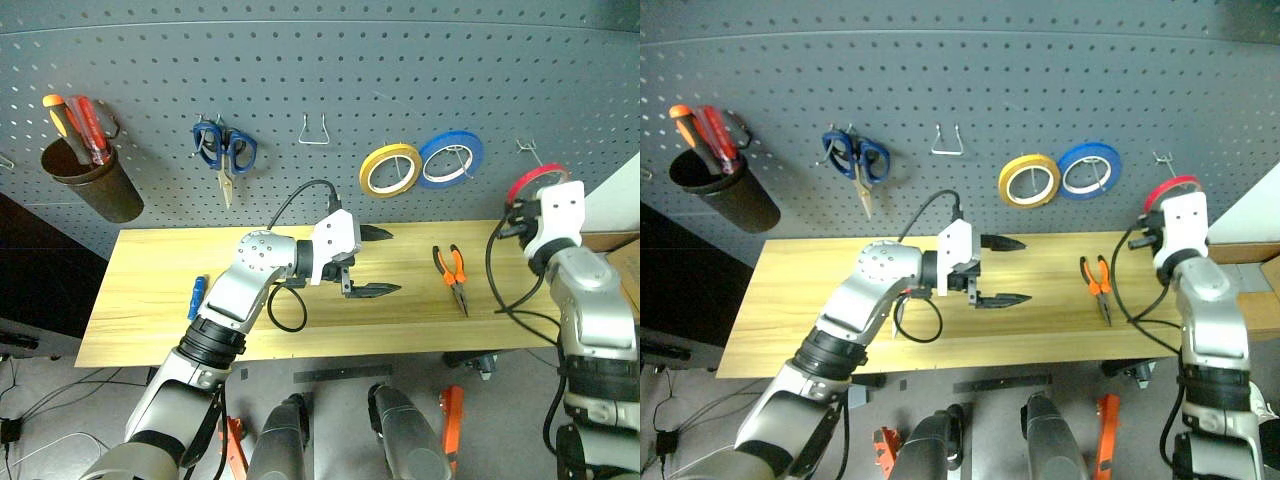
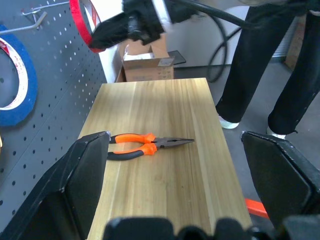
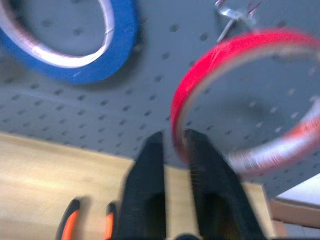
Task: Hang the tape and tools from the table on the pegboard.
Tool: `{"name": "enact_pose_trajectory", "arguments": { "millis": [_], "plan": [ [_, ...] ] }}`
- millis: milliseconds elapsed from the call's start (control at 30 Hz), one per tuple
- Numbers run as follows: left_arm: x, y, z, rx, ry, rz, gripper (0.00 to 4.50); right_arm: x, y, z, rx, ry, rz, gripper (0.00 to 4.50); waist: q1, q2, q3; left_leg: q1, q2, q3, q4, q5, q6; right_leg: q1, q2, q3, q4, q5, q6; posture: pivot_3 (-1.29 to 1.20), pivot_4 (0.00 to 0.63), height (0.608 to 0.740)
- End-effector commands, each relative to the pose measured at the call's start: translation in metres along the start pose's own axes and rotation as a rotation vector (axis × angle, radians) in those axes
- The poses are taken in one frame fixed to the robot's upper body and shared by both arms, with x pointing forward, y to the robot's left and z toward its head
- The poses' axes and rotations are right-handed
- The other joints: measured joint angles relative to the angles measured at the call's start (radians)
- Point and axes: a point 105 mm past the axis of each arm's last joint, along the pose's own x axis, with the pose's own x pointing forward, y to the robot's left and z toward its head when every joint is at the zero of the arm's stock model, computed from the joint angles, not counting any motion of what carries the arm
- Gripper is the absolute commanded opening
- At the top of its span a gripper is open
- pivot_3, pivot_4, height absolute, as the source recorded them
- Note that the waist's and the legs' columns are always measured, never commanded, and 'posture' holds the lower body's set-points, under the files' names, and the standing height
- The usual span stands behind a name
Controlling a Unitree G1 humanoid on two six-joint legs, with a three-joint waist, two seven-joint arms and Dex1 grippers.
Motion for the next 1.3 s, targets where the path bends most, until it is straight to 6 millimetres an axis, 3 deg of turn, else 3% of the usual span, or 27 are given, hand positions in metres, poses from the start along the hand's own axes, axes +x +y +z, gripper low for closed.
{"name": "enact_pose_trajectory", "arguments": {
  "millis": [33,233,400,667,1100,1300],
  "plan": [
    [-0.009,0.002,-0.006,0.047,0.032,0.008,4.5,-0.015,0.017,-0.004,0.013,0.043,0.015,1.94,-0.002,0.0,0.0,0.0,0.0,0.0,0.0,0.0,0.0,0.0,0.0,0.0,0.0,0.0,0.0,-0.2,0.314,0.74],
    [-0.023,0.009,-0.029,0.087,0.146,-0.006,4.5,-0.009,0.036,-0.043,0.13,0.289,-0.021,3.88,-0.01,0.001,0.0,0.001,0.001,0.001,0.005,0.0,0.0,0.0,0.001,0.001,0.002,-0.002,0.004,-0.2,0.317,0.74],
    [-0.029,0.013,-0.036,0.096,0.183,-0.014,4.5,0.013,0.045,-0.065,0.263,0.481,-0.031,3.88,-0.019,0.001,0.0,0.0,0.001,0.001,0.009,0.0,0.0,0.001,0.001,0.002,0.003,0.0,0.003,-0.19,0.311,0.74],
    [-0.034,0.006,-0.04,0.081,0.201,-0.032,4.5,0.048,0.053,-0.084,0.313,0.579,0.014,3.88,-0.023,0.001,0.001,-0.003,0.0,0.001,0.009,-0.001,0.002,-0.001,0.0,0.0,0.002,0.002,0.0,-0.16,0.301,0.74],
    [-0.036,0.006,-0.043,0.074,0.213,-0.016,4.5,0.067,0.064,-0.098,0.224,0.618,0.042,3.88,-0.023,0.001,0.0,-0.004,0.0,0.001,0.01,-0.002,0.003,-0.002,0.0,0.0,0.003,0.002,0.0,-0.15,0.294,0.74],
    [-0.039,0.006,-0.046,0.062,0.215,0.001,4.5,0.07,0.068,-0.103,0.111,0.618,0.059,2.55,-0.023,0.001,0.0,-0.004,0.0,0.001,0.011,-0.002,0.003,-0.001,0.0,0.0,0.003,0.003,0.001,-0.15,0.286,0.74]
  ]
}}
